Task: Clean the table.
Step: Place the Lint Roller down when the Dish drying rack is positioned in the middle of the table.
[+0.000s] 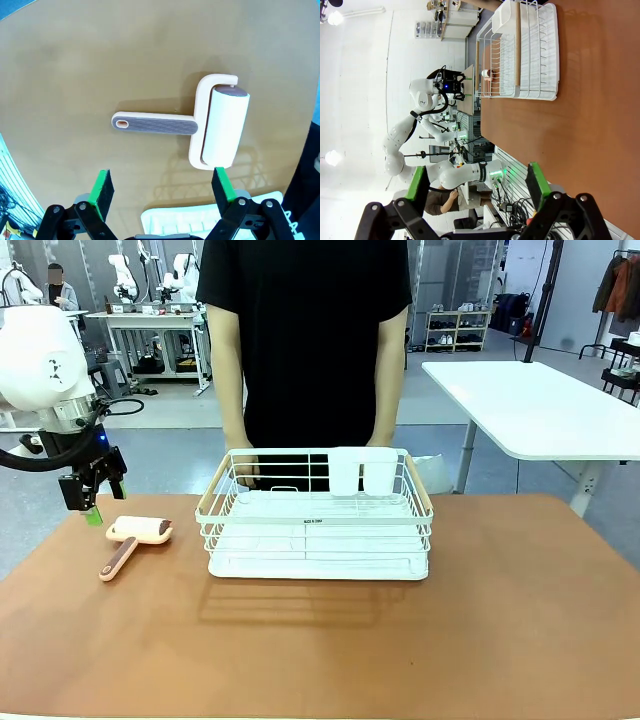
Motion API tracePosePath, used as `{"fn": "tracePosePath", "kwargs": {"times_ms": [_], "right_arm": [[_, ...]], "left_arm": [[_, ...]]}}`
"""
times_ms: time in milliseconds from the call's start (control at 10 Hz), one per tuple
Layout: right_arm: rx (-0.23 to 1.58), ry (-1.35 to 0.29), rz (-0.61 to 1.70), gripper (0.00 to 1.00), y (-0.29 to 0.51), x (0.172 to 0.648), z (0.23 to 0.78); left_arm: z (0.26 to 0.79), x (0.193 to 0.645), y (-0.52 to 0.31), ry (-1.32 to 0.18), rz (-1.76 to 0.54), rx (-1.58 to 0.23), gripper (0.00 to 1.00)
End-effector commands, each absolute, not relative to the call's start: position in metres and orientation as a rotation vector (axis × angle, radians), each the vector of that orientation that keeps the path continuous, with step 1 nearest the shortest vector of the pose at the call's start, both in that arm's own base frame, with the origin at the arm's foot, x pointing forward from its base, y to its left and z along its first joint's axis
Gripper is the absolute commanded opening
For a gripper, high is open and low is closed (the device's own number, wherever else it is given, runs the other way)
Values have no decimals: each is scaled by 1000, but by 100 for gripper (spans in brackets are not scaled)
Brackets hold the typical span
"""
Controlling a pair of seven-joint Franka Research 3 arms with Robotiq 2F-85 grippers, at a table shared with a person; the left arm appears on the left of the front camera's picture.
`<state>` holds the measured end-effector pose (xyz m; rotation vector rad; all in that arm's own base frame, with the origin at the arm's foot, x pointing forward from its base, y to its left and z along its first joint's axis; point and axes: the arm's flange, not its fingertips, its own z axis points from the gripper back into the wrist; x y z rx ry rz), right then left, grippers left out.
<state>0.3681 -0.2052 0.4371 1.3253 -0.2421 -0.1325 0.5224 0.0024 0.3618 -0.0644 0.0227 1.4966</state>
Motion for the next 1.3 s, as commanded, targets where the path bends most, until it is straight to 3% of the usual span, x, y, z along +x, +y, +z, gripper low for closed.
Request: {"fn": "tracePosePath", "kwargs": {"times_ms": [0, 1200], "right_arm": [[1336, -246, -133, 100, -203, 366, 440], [1336, -246, -133, 100, -203, 366, 440]], "left_arm": [[361, 522, 2, 25, 1497, -62, 100], [361, 522, 2, 25, 1497, -62, 100]]}}
